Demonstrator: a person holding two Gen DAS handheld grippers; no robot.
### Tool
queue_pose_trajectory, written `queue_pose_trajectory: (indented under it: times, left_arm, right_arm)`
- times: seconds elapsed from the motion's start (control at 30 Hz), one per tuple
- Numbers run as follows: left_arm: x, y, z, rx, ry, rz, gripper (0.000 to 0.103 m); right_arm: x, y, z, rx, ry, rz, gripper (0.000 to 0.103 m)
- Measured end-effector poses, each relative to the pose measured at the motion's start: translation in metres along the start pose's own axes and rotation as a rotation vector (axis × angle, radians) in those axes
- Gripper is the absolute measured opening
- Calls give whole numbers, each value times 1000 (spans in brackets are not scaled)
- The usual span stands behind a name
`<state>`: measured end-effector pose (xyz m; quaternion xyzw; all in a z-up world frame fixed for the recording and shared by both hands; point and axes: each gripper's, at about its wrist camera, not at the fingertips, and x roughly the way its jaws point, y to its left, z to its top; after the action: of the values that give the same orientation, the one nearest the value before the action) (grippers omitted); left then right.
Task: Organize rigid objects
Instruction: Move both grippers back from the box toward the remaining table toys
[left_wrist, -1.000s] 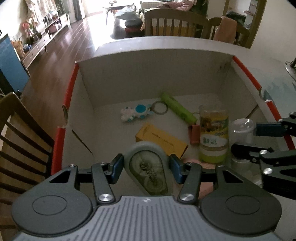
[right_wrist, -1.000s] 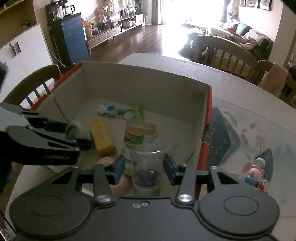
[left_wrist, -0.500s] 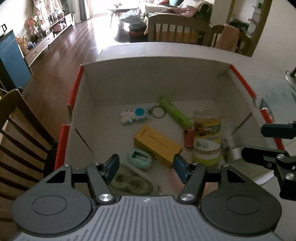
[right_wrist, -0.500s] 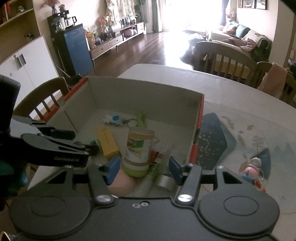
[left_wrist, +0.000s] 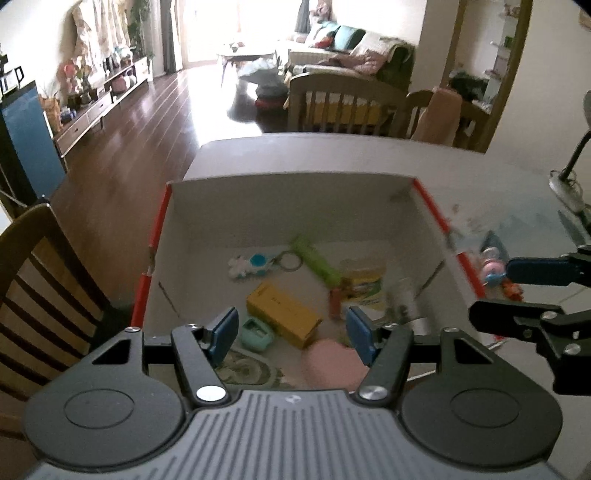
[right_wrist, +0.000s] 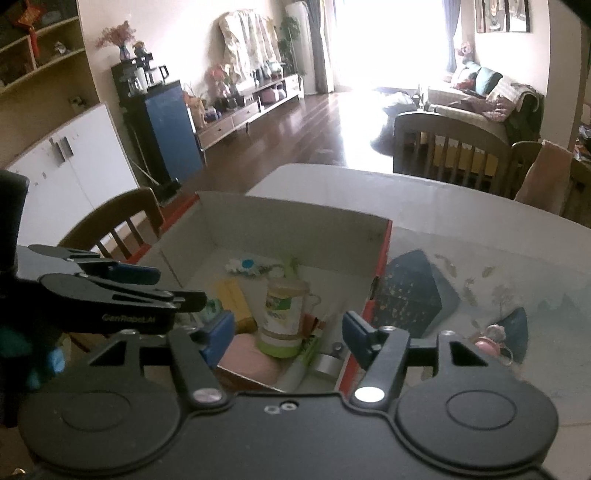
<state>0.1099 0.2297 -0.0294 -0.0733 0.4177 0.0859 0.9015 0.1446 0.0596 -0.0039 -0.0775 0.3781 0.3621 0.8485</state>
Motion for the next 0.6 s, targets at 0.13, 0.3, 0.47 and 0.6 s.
queue_pose_trajectory:
  times: [0.13, 0.3, 0.47, 0.6]
  left_arm:
    - [-17, -15, 4, 8, -39, -18, 64]
    - [-34, -33, 11, 15, -78, -39, 64]
    - [-46, -52, 11, 16, -108, -47, 74]
    - [-50, -70, 11, 12, -124, -55, 74]
  right_arm:
    - [-17, -5, -1, 4, -35, 17, 72]
    - [-40, -14, -5, 11, -90, 30, 76]
    - [-64, -31, -12, 18, -148, 37, 85]
    - [-77, -48, -18, 28, -165, 38, 88]
